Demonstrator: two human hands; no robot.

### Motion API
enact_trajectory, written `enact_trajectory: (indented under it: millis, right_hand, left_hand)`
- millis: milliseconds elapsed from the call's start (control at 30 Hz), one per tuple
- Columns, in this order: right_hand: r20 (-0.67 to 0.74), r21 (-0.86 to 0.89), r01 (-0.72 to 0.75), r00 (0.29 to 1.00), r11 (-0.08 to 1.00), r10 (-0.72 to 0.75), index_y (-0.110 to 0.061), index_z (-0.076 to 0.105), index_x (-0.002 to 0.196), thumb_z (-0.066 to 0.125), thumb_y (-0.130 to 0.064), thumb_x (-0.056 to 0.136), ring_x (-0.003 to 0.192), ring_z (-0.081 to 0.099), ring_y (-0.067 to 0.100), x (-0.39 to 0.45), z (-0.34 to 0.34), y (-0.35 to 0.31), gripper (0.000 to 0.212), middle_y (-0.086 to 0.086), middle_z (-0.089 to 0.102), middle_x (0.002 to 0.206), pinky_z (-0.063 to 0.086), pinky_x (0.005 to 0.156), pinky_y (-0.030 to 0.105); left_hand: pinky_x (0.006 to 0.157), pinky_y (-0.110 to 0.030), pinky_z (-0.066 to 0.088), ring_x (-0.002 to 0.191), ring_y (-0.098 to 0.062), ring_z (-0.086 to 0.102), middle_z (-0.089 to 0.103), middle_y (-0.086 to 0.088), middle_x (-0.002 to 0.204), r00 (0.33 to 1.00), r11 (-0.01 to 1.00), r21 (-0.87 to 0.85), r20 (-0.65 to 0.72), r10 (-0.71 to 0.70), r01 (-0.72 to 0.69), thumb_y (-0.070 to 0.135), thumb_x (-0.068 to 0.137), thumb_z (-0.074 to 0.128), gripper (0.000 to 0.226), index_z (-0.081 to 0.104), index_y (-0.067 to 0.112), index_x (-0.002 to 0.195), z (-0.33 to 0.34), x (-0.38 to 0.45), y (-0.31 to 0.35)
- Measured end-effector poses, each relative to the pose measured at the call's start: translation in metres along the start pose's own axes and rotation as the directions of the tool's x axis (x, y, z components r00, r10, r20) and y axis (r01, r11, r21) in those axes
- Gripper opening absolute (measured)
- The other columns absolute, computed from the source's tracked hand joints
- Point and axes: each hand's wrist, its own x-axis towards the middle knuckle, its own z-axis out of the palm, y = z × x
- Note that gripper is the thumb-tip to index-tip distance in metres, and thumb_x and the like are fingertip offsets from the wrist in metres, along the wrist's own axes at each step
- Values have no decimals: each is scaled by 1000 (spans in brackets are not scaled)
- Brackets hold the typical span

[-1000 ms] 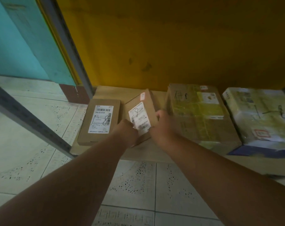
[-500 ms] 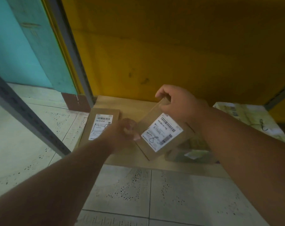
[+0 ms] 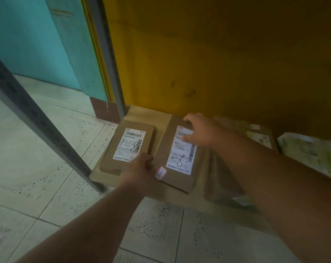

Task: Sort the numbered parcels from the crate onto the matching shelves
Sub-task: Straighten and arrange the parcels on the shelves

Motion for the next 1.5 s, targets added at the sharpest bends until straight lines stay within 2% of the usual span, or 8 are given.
enact_trajectory:
  millis: [100, 267, 467, 600, 800, 1033, 1200, 1500]
  right_hand:
    - [111, -102, -32, 993, 994, 44, -19, 52, 133, 82, -37, 78, 106, 61, 24, 14, 31, 3, 65, 5, 58, 125, 55, 90, 46]
    - [199, -221, -6, 979, 975, 51, -24, 53, 135, 82, -52, 73, 119, 51, 27, 30, 60, 6, 75, 6, 53, 129, 47, 99, 43]
    - [200, -377, 44, 979, 925, 35, -30, 44, 142, 77, -65, 70, 133, 40, 31, 38, 60, 9, 87, 7, 49, 141, 37, 105, 45]
    - [209, -393, 34, 977, 919, 53, -24, 48, 135, 78, -63, 71, 119, 52, 29, 36, 60, 10, 80, 7, 55, 129, 43, 98, 42]
    - [217, -390, 9, 973, 921, 82, -21, 50, 129, 77, -55, 77, 116, 54, 28, 27, 54, 7, 68, 8, 55, 127, 47, 93, 41]
    - [-49, -197, 48, 997, 979, -59, -17, 55, 134, 65, -43, 91, 110, 53, 25, -33, 35, 1, 51, 6, 55, 119, 46, 91, 39]
    - [-108, -208, -100, 991, 973, 79, -20, 44, 147, 58, -37, 96, 140, 38, 25, -87, 33, 21, 55, 5, 39, 154, 35, 114, 41]
    - [-177, -138, -195, 970, 971, 170, -21, 48, 145, 57, -39, 97, 134, 44, 22, -126, 29, 37, 52, 1, 46, 149, 38, 107, 34]
  left_hand:
    - [84, -38, 53, 88, -19, 62, 64, 6, 95, 999, 994, 111, -41, -9, 13, 43, 91, 60, 18, 54, 30, 101, 11, 2, 0]
    - [83, -42, 56, 96, -22, 63, 57, 3, 108, 996, 935, 350, -40, 79, -61, 51, 95, 51, 32, 49, 26, 116, 22, 3, -6]
    - [91, -37, 50, 109, -18, 50, 50, 5, 120, 944, 745, 586, 121, 308, -318, 41, 103, 37, 31, 61, 29, 118, 21, 1, -13]
    - [102, -39, 42, 121, -22, 44, 47, 2, 131, 906, 628, 659, 239, 349, -415, 36, 99, 47, 29, 58, 29, 125, 20, 8, -9]
    - [103, -36, 40, 122, -21, 41, 45, 5, 135, 903, 652, 628, 246, 353, -426, 35, 97, 51, 30, 58, 32, 126, 22, 13, -11]
    - [105, -37, 40, 125, -23, 44, 49, 0, 138, 920, 715, 617, 38, 390, -329, 38, 98, 46, 40, 49, 22, 135, 1, 16, -14]
    - [98, -37, 44, 117, -23, 46, 53, 1, 128, 968, 756, 619, 27, 250, -213, 24, 95, 51, 33, 57, 20, 127, -2, 24, -27]
    - [102, -42, 43, 123, -25, 47, 51, -3, 133, 942, 745, 599, 49, 333, -294, 35, 96, 50, 40, 49, 18, 132, -1, 11, -14]
